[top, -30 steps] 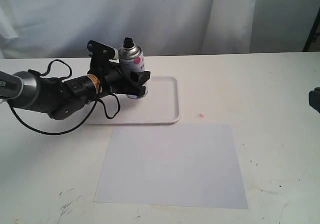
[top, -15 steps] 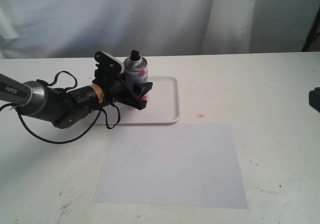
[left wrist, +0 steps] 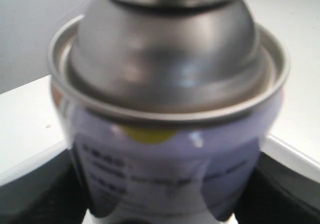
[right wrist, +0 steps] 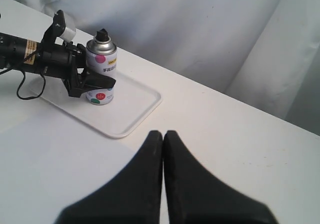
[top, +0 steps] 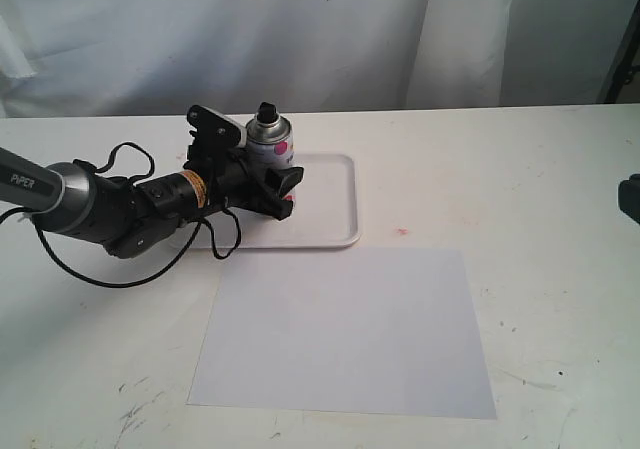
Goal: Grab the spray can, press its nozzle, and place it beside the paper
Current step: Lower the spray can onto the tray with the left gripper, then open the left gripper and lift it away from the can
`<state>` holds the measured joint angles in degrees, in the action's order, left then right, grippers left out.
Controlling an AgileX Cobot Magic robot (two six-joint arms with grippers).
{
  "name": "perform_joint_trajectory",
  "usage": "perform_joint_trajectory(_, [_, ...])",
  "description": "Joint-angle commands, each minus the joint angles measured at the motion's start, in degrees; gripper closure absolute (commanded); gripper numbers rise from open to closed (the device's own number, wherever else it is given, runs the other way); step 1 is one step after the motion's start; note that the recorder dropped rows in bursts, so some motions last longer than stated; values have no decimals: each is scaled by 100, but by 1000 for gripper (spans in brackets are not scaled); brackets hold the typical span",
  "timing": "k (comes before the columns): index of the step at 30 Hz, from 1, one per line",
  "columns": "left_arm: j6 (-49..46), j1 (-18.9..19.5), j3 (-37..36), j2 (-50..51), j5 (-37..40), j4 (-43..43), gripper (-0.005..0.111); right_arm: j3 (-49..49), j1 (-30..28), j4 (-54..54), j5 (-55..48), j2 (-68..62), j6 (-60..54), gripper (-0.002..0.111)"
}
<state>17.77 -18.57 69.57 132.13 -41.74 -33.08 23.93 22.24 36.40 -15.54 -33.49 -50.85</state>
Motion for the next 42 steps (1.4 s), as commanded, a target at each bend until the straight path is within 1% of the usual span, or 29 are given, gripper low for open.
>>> perform_joint_trajectory(1, [71, -7, 72, 51, -193, 99, 81, -28, 13, -8, 83, 40, 7, 108])
perform_joint_trajectory(7, [190, -7, 72, 89, -193, 124, 81, -28, 13, -8, 94, 40, 7, 108])
perform_joint_trajectory(12, [254, -7, 72, 50, -437, 140, 81, -28, 13, -8, 128, 40, 7, 108])
perform_joint_trajectory(17, [-10, -7, 72, 50, -765, 532, 81, -28, 13, -8, 155, 40, 30, 108])
perform_joint_trajectory(21, [13, -7, 72, 50, -708, 612, 81, -28, 13, -8, 182, 40, 30, 108])
perform_joint_trajectory(24, [13, -7, 72, 50, -521, 612, 81, -28, 13, 3, 180, 40, 30, 108])
perform_joint_trajectory(26, [214, -7, 72, 50, -324, 612, 79, -28, 13, 2, 195, 40, 30, 108])
perform_joint_trajectory(27, [381, -7, 72, 50, -215, 612, 76, -28, 13, 2, 195, 40, 30, 108])
perform_joint_trajectory(28, [620, -7, 101, 50, -58, 612, 69, -28, 13, 2, 195, 40, 30, 108])
perform_joint_trajectory(30, [896, -7, 195, 50, 234, 612, 49, -28, 13, 2, 206, 40, 99, 108])
perform_joint_trajectory(32, [1209, -7, 323, 50, 525, 704, 21, -28, 13, 2, 213, 40, 156, 108])
perform_joint_trajectory(33, [1224, -7, 380, 50, 596, 704, 12, -28, 13, 2, 213, 40, 156, 108])
perform_joint_trajectory(34, [1224, -7, 441, 50, 637, 704, 7, -28, 13, 2, 213, 40, 156, 108])
perform_joint_trajectory(35, [1224, -7, 484, 50, 674, 704, 4, -28, 13, 2, 213, 40, 156, 108])
perform_joint_trajectory(42, [1210, -7, 540, -84, 766, 481, 5, -28, 13, 2, 213, 40, 156, 108])
